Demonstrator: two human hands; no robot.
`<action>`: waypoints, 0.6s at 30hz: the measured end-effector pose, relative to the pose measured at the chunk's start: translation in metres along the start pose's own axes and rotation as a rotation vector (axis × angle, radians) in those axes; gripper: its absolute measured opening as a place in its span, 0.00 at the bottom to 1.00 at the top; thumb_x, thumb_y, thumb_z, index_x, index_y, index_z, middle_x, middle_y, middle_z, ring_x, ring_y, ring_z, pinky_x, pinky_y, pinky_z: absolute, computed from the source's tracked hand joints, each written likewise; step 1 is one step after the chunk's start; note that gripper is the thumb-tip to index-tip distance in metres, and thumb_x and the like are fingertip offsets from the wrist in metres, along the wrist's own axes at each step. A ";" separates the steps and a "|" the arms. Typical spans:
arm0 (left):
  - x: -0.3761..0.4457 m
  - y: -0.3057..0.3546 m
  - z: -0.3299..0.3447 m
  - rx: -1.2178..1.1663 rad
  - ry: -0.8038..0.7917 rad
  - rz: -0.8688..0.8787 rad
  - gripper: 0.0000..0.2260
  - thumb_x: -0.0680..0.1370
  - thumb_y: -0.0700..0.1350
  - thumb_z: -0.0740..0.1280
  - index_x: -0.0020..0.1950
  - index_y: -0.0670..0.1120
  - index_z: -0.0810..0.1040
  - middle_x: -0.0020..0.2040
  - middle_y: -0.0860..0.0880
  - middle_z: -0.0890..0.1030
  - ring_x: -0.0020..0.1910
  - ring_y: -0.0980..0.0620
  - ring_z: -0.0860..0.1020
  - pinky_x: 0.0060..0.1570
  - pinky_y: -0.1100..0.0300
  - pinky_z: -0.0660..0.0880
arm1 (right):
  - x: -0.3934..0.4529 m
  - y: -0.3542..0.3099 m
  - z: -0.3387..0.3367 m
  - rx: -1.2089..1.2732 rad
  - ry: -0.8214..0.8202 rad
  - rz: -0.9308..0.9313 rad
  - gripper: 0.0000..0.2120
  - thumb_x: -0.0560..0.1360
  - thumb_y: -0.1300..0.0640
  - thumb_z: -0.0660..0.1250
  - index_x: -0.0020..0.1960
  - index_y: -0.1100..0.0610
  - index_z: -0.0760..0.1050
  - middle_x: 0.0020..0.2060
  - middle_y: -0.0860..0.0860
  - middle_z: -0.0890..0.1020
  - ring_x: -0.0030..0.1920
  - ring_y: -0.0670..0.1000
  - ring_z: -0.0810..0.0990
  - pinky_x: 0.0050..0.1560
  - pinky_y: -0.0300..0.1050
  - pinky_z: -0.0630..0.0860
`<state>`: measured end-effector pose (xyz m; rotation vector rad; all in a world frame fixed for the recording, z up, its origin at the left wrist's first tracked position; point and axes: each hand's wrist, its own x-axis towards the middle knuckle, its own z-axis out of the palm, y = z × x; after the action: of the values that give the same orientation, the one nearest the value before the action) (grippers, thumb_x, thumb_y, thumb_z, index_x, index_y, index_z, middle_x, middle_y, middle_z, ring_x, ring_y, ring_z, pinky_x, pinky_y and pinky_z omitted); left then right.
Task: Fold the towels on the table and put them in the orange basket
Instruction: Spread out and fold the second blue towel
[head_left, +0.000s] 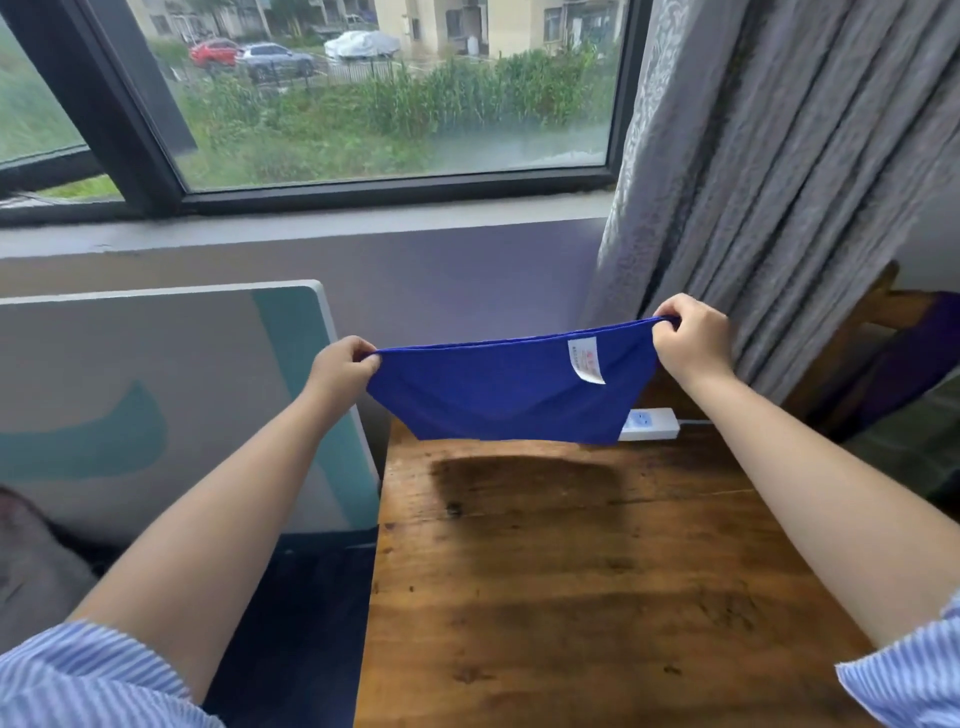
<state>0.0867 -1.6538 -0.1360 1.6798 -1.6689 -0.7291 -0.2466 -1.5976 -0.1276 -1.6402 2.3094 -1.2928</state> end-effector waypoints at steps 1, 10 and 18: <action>-0.001 0.000 -0.003 -0.028 -0.018 -0.003 0.06 0.76 0.35 0.60 0.48 0.36 0.76 0.38 0.44 0.74 0.42 0.48 0.70 0.41 0.58 0.67 | -0.002 -0.001 -0.003 0.007 0.018 -0.006 0.09 0.70 0.69 0.58 0.44 0.69 0.76 0.42 0.66 0.80 0.45 0.62 0.76 0.40 0.43 0.63; 0.005 0.001 0.001 -0.078 -0.098 -0.160 0.13 0.73 0.34 0.62 0.29 0.44 0.70 0.28 0.46 0.62 0.27 0.50 0.60 0.28 0.63 0.58 | -0.006 0.003 -0.003 -0.049 -0.019 0.054 0.08 0.69 0.67 0.58 0.37 0.71 0.74 0.33 0.66 0.76 0.37 0.62 0.72 0.34 0.43 0.61; 0.013 -0.074 0.076 0.286 -0.165 -0.254 0.08 0.74 0.38 0.60 0.48 0.41 0.78 0.45 0.42 0.79 0.44 0.43 0.76 0.46 0.55 0.73 | -0.038 0.072 0.069 -0.303 -0.381 0.158 0.10 0.72 0.66 0.58 0.48 0.61 0.76 0.49 0.61 0.80 0.50 0.61 0.75 0.40 0.42 0.66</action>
<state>0.0756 -1.6736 -0.2406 2.1109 -1.7579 -0.7954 -0.2538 -1.6022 -0.2342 -1.5662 2.4091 -0.5603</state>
